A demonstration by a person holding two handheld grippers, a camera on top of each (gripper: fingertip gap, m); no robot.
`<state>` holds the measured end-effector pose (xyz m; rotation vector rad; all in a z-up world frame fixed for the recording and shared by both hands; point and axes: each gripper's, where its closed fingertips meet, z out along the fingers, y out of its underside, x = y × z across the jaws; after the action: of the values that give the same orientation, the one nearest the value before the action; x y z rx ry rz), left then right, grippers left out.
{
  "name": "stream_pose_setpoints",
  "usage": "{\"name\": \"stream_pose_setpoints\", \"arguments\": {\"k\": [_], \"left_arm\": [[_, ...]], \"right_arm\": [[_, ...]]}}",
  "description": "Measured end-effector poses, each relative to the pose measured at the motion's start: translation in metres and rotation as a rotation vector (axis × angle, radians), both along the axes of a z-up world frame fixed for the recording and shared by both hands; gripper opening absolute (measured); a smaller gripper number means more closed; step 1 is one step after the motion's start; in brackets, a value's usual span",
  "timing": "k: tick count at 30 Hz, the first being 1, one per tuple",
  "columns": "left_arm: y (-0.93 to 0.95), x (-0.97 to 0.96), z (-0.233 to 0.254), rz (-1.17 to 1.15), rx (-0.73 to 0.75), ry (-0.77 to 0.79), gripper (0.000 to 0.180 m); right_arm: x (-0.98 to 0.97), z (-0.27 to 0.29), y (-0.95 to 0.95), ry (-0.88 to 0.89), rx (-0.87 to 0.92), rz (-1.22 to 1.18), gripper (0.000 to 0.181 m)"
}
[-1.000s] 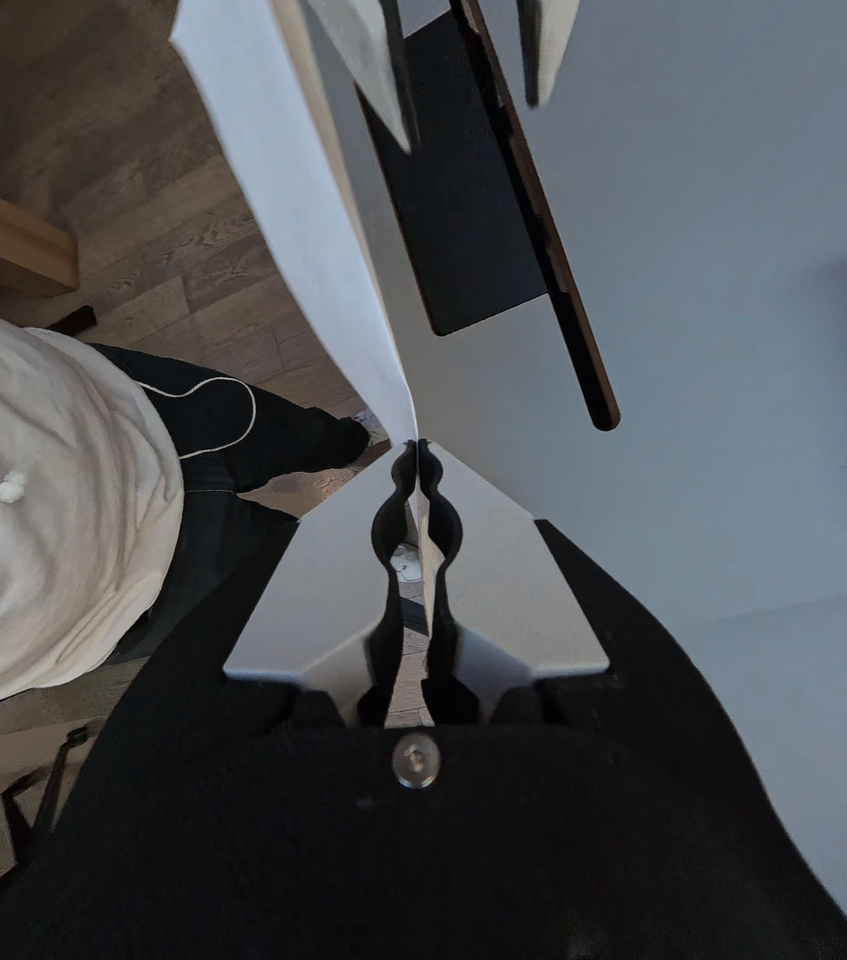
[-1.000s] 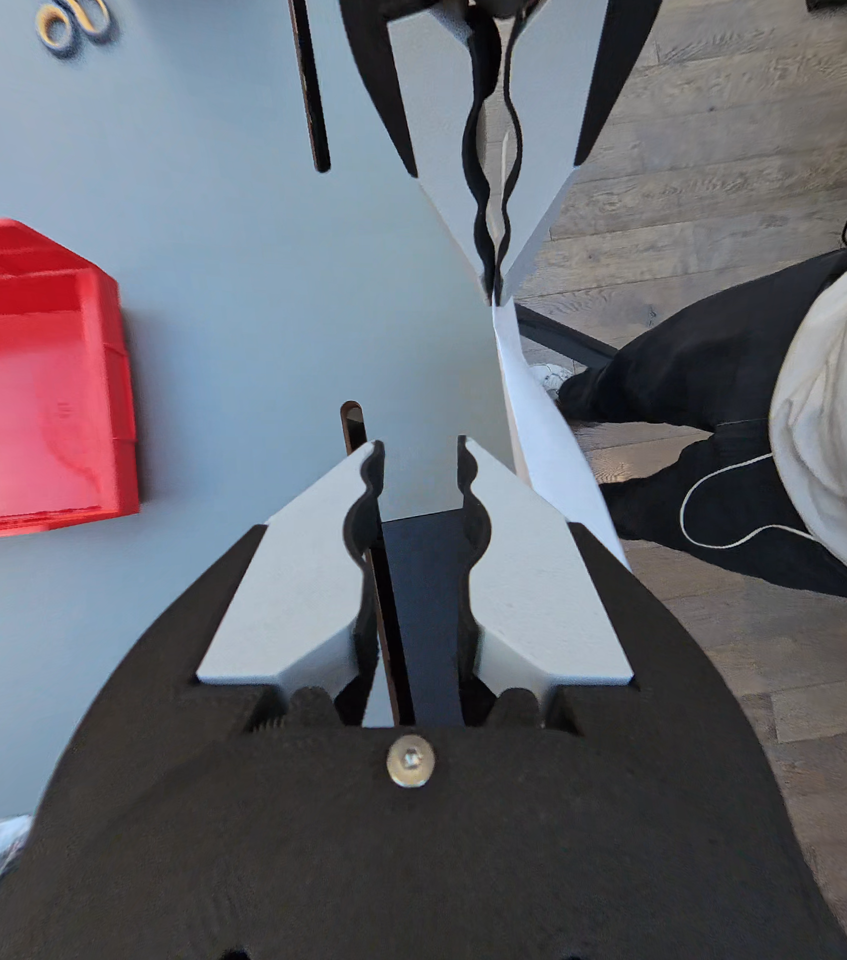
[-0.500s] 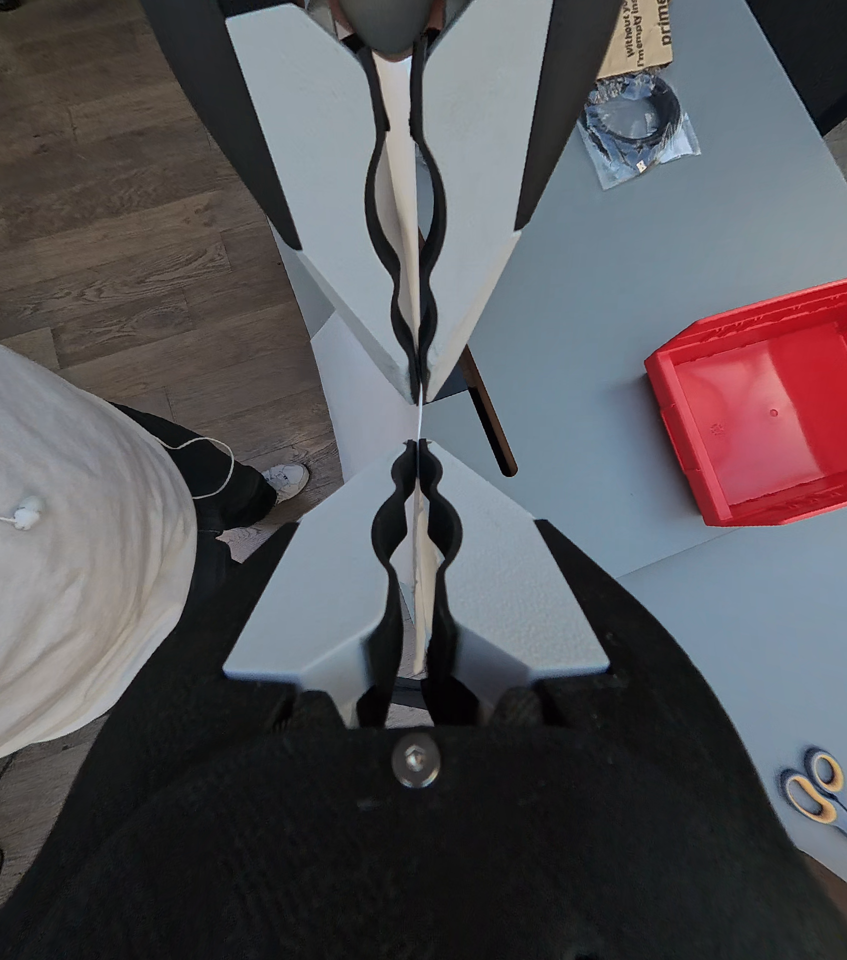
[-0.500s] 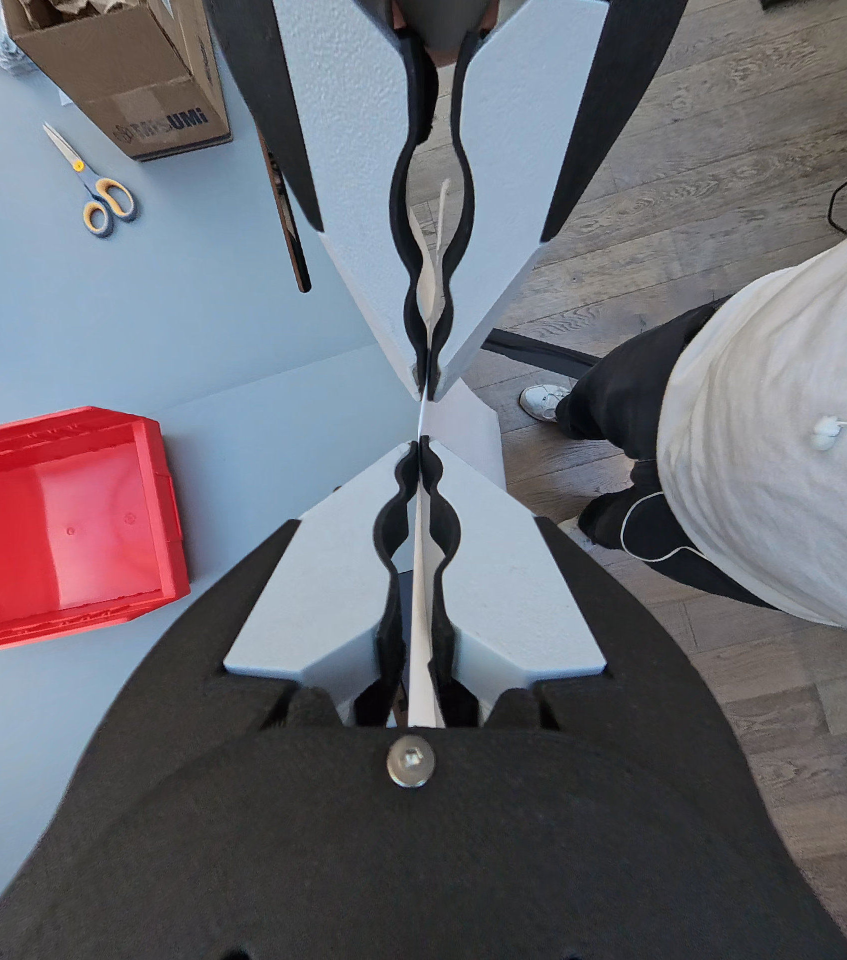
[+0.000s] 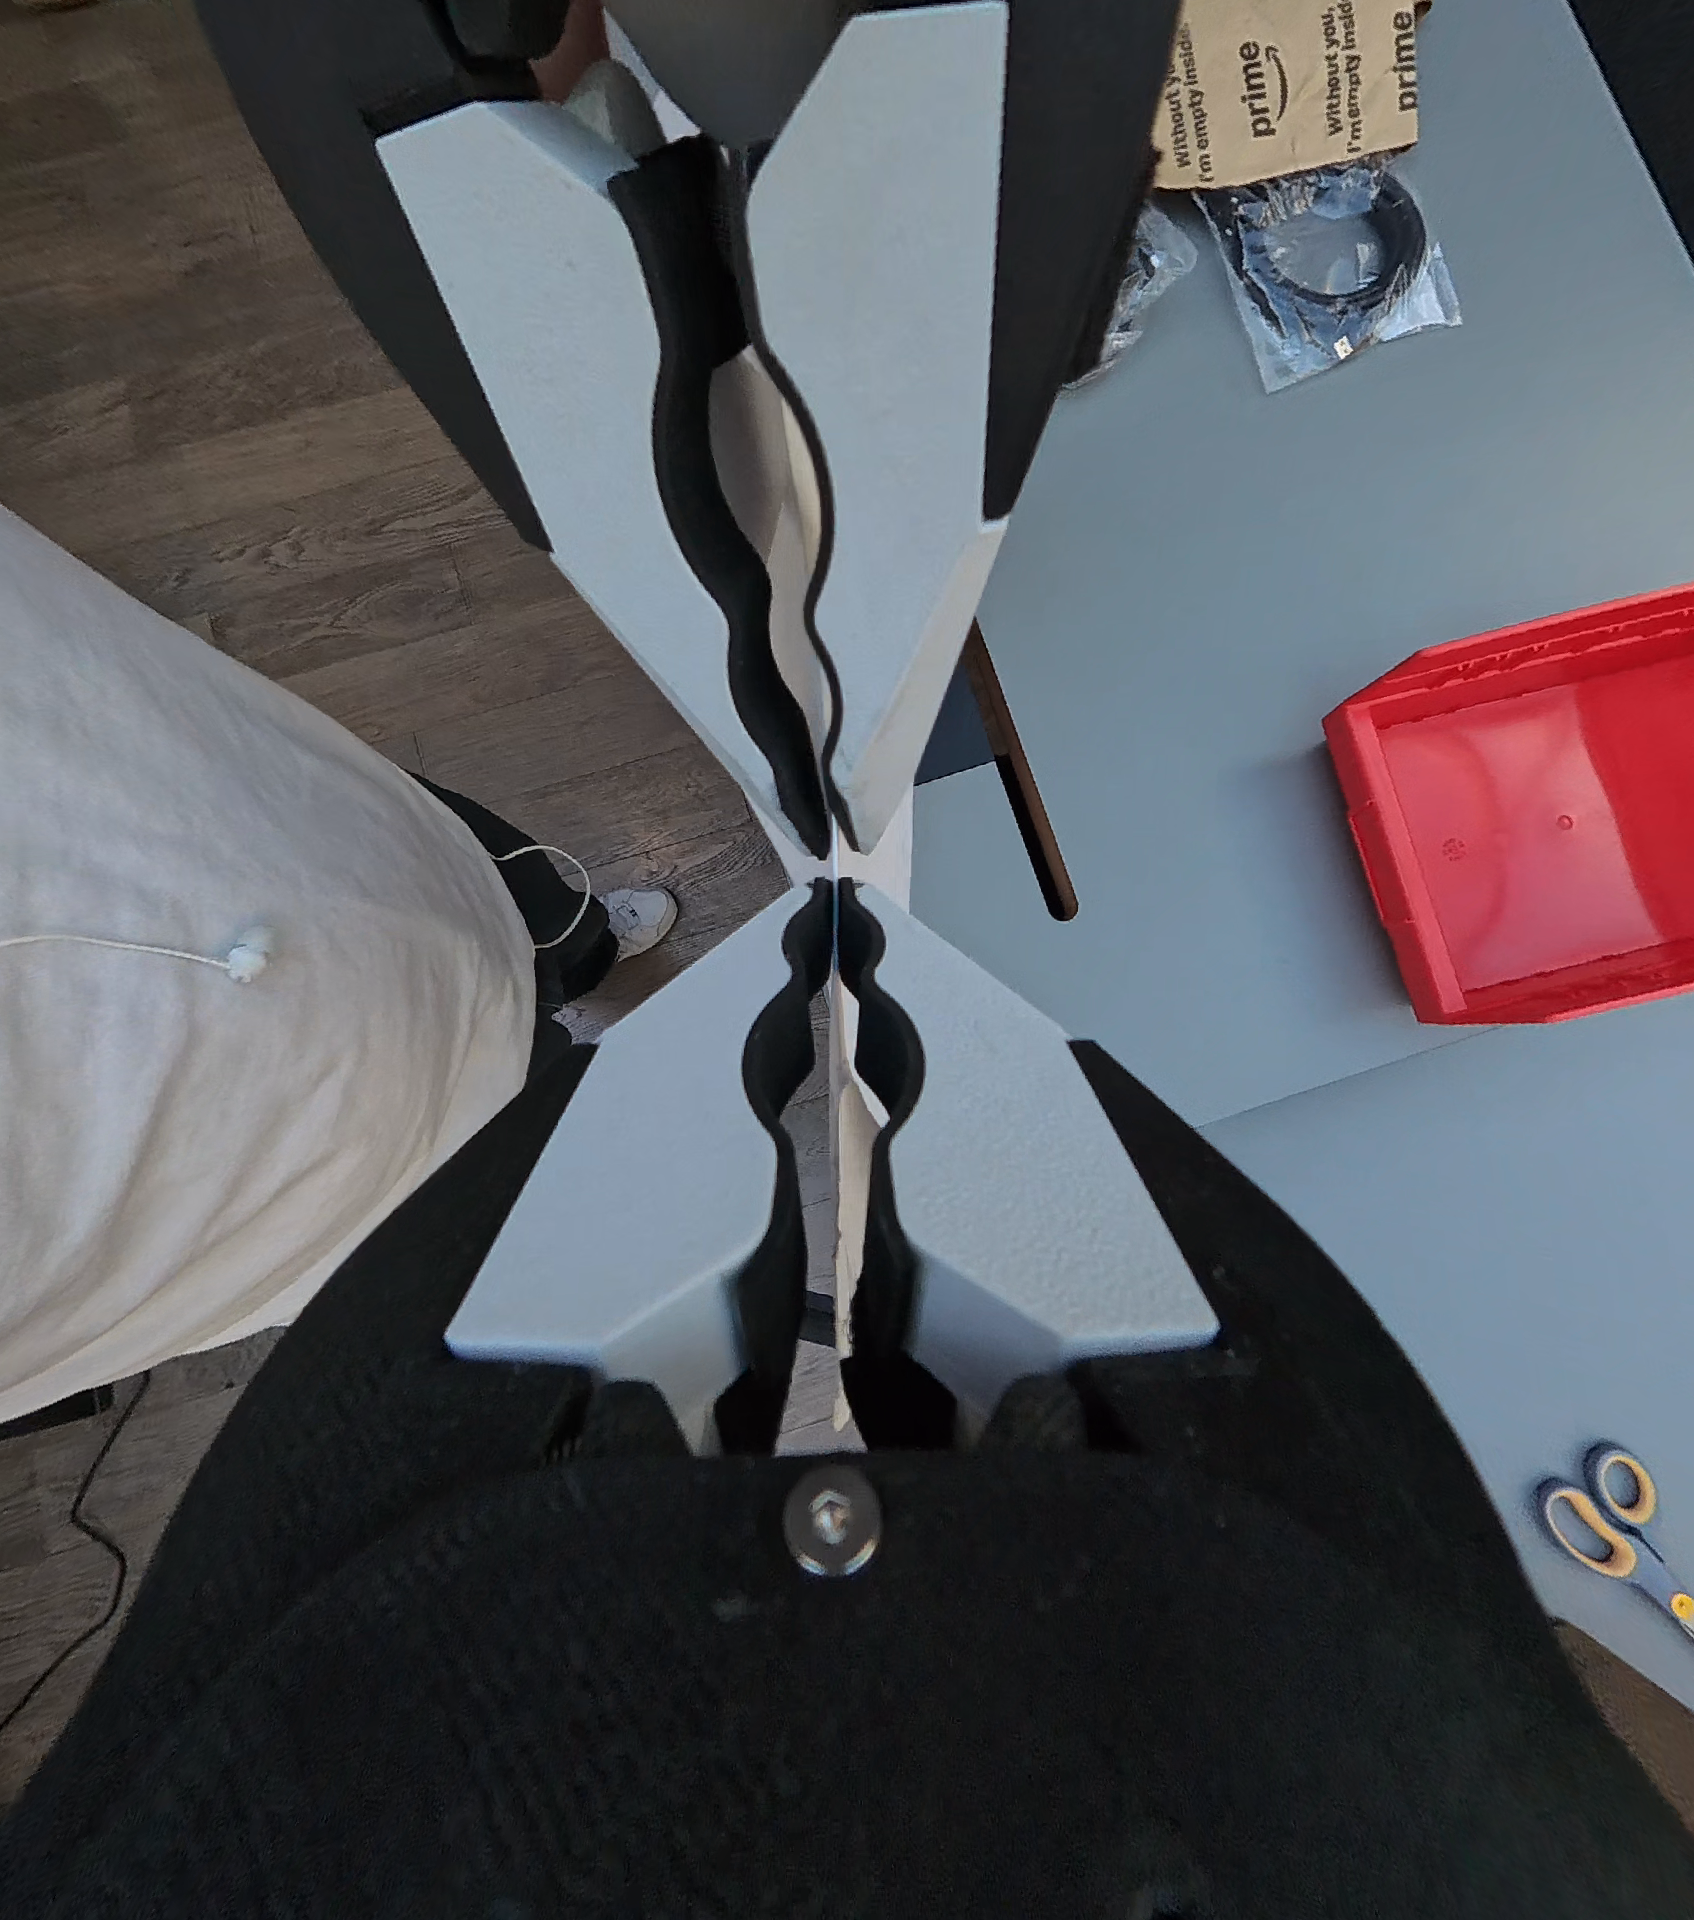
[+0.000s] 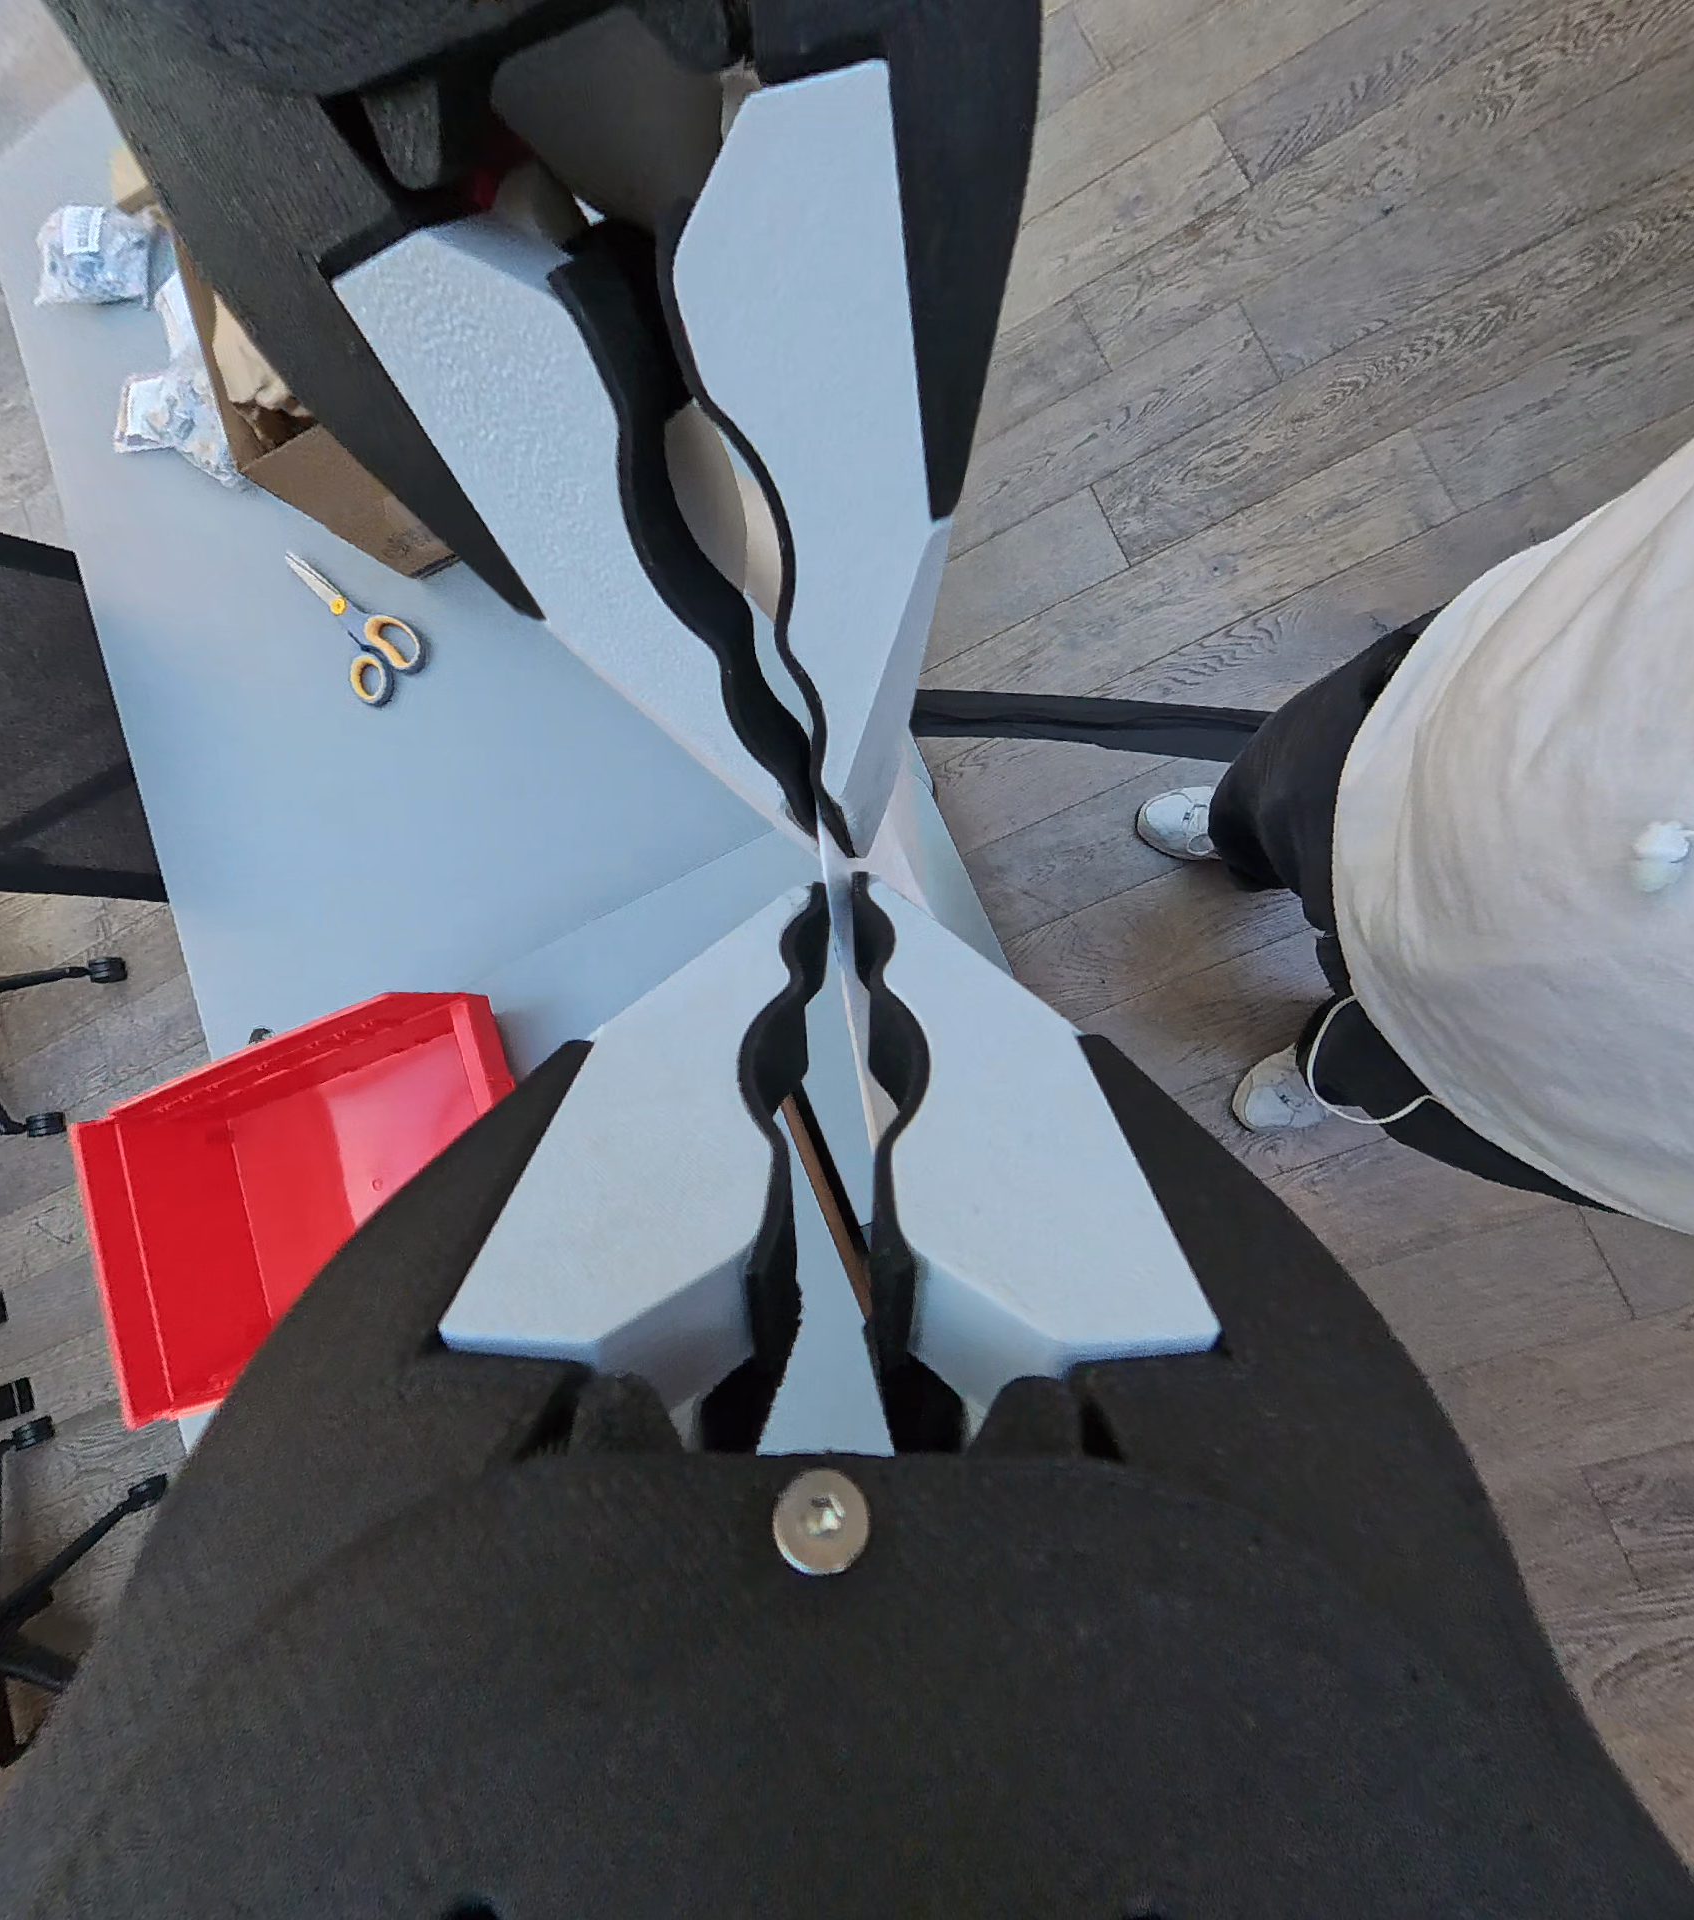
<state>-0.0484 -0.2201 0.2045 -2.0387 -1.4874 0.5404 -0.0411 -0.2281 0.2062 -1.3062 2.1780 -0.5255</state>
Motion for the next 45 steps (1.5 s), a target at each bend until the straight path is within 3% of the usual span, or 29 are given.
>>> {"name": "stream_pose_setpoints", "arguments": {"k": [12, 17, 45], "left_arm": [[-0.024, 0.03, 0.022, -0.159, 0.011, 0.058, 0.0], [-0.031, 0.034, 0.034, -0.185, 0.013, 0.091, 0.0], [-0.015, 0.061, 0.053, -0.183, -0.064, 0.085, 0.0]], "right_arm": [[0.033, 0.02, -0.026, -0.021, 0.072, -0.13, 0.0], [0.036, 0.031, -0.033, -0.047, 0.017, -0.149, 0.0], [-0.016, 0.02, 0.016, 0.058, -0.028, 0.04, 0.0]]}}
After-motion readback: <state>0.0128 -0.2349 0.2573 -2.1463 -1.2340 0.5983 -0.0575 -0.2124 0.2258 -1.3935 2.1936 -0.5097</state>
